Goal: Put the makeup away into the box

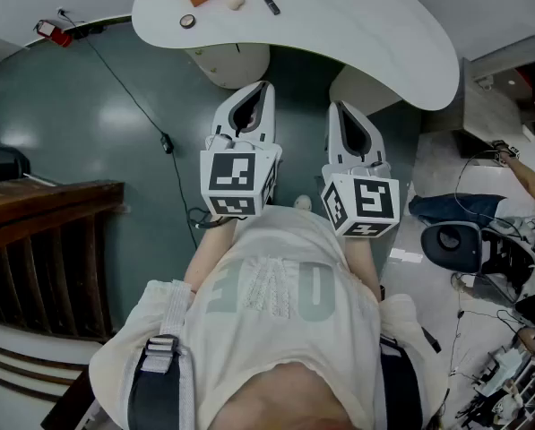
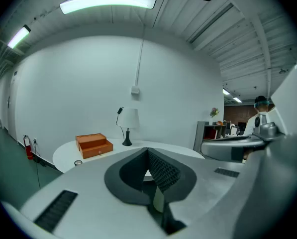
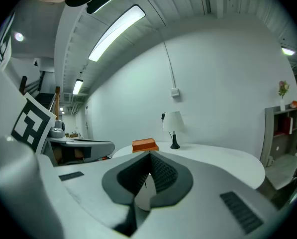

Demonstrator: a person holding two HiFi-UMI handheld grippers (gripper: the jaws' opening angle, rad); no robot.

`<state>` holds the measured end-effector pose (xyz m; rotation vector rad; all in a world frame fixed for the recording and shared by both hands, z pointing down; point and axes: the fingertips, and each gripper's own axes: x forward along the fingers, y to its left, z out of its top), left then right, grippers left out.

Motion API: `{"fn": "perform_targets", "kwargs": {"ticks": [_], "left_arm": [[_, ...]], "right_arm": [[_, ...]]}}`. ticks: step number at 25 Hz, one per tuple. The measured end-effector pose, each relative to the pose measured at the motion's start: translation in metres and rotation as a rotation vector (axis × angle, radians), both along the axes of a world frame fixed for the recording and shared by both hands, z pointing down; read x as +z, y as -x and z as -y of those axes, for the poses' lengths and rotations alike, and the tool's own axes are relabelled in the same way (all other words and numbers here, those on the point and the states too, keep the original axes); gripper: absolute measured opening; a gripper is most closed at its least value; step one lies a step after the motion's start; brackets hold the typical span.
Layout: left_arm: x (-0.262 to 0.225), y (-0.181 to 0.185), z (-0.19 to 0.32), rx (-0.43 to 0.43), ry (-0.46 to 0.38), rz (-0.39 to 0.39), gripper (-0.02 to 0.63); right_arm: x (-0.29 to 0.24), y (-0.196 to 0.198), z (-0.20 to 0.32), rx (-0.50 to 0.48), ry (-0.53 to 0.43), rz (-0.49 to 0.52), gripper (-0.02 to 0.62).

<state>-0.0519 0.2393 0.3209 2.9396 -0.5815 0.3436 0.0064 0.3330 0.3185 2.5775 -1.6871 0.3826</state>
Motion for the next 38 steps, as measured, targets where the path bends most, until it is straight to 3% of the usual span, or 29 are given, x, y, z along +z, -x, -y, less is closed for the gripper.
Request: {"fn": "perform_targets", "kwargs": {"ticks": [11, 18, 23, 30, 38], "left_arm": [[-0.002, -0.003, 0.028, -0.017, -0.009, -0.010, 0.008], [-0.017, 0.003, 0.066, 0.027, -0.036, -0.012, 0.008], [-0.019, -0.003, 0.091, 0.051, 0.005, -0.048, 0.008], [-0.006, -0.038, 0.099, 0.057, 0.052, -0.063, 0.008], [-0.007, -0.088, 0.140, -0.005, 0.035, -0.070, 0.008]], "right_arm": [[-0.002, -0.007, 0.031, -0.023, -0.007, -0.013, 0.005], [-0.020, 0.005, 0.067, -0.031, -0.105, 0.007, 0.005], [0.001, 0.008, 0.069, 0.012, -0.015, 0.017, 0.005], [0.005, -0.035, 0.067, 0.066, -0.010, 0.009, 0.005], [-0.006, -0.106, 0.134, -0.010, -0.058, -0.015, 0.005]]}}
